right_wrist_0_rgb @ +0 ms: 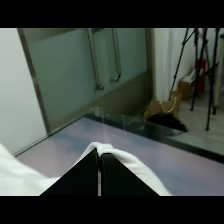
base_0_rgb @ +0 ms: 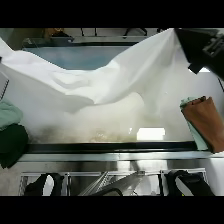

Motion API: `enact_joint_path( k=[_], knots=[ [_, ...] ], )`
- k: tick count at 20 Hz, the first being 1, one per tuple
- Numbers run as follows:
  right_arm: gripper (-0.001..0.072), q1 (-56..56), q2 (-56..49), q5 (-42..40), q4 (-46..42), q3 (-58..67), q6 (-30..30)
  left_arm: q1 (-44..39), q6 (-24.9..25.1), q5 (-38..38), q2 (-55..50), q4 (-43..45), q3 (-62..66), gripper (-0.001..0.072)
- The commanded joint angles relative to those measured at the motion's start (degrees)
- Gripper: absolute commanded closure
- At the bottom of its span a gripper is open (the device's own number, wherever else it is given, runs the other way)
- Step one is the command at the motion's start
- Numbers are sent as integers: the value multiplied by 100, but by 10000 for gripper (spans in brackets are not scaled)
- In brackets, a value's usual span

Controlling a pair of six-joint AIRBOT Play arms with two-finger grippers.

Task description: Fold the shirts.

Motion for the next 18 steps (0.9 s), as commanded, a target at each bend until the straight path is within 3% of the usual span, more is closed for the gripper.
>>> enact_joint_path(
  k=[1,3,5,10,13,14,15,16,17,18],
  knots=[
    [697,-13,210,-223,-1211,28,411,-125,-98,476,339,433,227,700],
    [697,-13,-208,-17,-1982,-13,999,-374,-116,328,-92,809,223,699],
    [697,-11,-815,214,-2184,-195,1174,-835,-114,238,-890,1158,190,699],
    [695,354,-2909,-205,-1856,-1244,1187,-1941,-120,1209,-3547,2140,-214,693],
    [688,621,-4225,-186,-1287,-1309,1178,-2059,-697,852,-5149,2120,389,692],
    [671,667,-4465,-170,-1126,-1309,1156,-2011,-922,498,-5574,2083,713,691],
    [467,662,-4590,-129,-1047,-1305,1145,-1943,-1069,96,-5882,2087,1032,671],
    [231,636,-4592,-107,-1040,-1298,1143,-1856,-1134,-291,-6081,2085,1311,335],
    [170,564,-4498,-52,-1043,-1263,1038,-1757,-1327,-634,-6199,2085,1574,52],
    [171,448,-4343,28,-1043,-1209,933,-1631,-1480,-1029,-6251,2087,1829,16]
  ],
)
